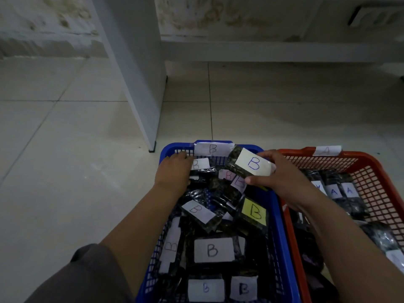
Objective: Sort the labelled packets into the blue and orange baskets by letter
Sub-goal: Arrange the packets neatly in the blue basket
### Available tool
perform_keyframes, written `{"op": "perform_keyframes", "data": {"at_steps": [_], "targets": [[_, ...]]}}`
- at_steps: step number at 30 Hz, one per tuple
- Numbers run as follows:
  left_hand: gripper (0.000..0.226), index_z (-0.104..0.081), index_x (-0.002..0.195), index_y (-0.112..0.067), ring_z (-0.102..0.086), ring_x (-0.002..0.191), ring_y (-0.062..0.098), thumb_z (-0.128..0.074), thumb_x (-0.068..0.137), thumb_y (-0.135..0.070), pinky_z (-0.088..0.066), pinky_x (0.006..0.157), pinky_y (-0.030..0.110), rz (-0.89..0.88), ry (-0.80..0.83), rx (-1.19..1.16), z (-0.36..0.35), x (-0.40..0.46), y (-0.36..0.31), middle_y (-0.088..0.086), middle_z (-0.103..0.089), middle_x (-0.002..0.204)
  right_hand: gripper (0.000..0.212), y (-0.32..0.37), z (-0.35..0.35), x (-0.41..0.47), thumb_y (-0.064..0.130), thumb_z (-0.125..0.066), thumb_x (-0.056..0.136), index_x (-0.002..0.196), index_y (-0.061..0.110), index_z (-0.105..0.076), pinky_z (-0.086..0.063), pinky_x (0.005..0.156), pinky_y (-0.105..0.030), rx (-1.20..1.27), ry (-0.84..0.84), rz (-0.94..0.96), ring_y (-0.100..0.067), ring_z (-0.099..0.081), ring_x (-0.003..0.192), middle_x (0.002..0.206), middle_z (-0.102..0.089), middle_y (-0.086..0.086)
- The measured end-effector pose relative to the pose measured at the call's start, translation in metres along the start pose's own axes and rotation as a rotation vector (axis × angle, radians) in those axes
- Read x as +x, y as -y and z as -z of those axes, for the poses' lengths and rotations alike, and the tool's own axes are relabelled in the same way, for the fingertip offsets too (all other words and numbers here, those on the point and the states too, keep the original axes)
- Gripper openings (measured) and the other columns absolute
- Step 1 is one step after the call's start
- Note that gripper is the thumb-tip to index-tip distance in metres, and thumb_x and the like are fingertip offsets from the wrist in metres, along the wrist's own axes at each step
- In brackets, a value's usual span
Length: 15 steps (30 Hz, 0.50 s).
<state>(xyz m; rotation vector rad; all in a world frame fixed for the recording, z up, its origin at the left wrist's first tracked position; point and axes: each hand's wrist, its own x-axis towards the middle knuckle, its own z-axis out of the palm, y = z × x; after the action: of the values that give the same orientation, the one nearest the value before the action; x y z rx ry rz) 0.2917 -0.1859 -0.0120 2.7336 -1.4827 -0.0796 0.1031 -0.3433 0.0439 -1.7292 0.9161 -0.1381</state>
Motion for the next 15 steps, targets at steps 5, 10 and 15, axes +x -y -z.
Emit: {"op": "perform_keyframes", "data": {"at_steps": [5,10,15], "targets": [[0.042,-0.057,0.122,-0.019,-0.054,0.106,0.016,-0.064,0.085,-0.035,-0.047,0.093,0.033,0.091,0.034,-0.589,0.001,-0.013,-0.05,0.001,-0.054,0.12,0.058,0.002,0.004,0.008,0.023,-0.083,0.067,0.118,0.023,-0.054,-0.041,0.074,-0.023,-0.255,-0.193,0.185,-0.013,-0.048,0.102,0.113,-0.049,0.002],[0.047,-0.054,0.128,-0.026,-0.05,0.117,0.017,-0.062,0.085,-0.044,-0.043,0.096,0.033,-0.039,0.132,-0.66,-0.006,-0.014,-0.09,0.0,-0.055,0.127,0.06,0.0,0.015,0.005,0.033,-0.082,0.067,0.122,0.025,-0.059,-0.042,0.089,-0.033,-0.35,-0.296,0.27,-0.017,-0.048,0.11,0.11,-0.051,0.008],[0.057,-0.048,0.134,-0.029,-0.048,0.119,0.024,-0.065,0.081,-0.043,-0.041,0.097,0.04,-0.054,0.306,-0.469,-0.007,-0.002,-0.078,0.004,-0.054,0.129,0.061,-0.005,0.024,0.002,0.032,-0.082,0.067,0.123,0.025,-0.059,-0.044,0.091,-0.032,-0.309,-0.236,0.292,-0.015,-0.05,0.114,0.118,-0.058,0.008]]}}
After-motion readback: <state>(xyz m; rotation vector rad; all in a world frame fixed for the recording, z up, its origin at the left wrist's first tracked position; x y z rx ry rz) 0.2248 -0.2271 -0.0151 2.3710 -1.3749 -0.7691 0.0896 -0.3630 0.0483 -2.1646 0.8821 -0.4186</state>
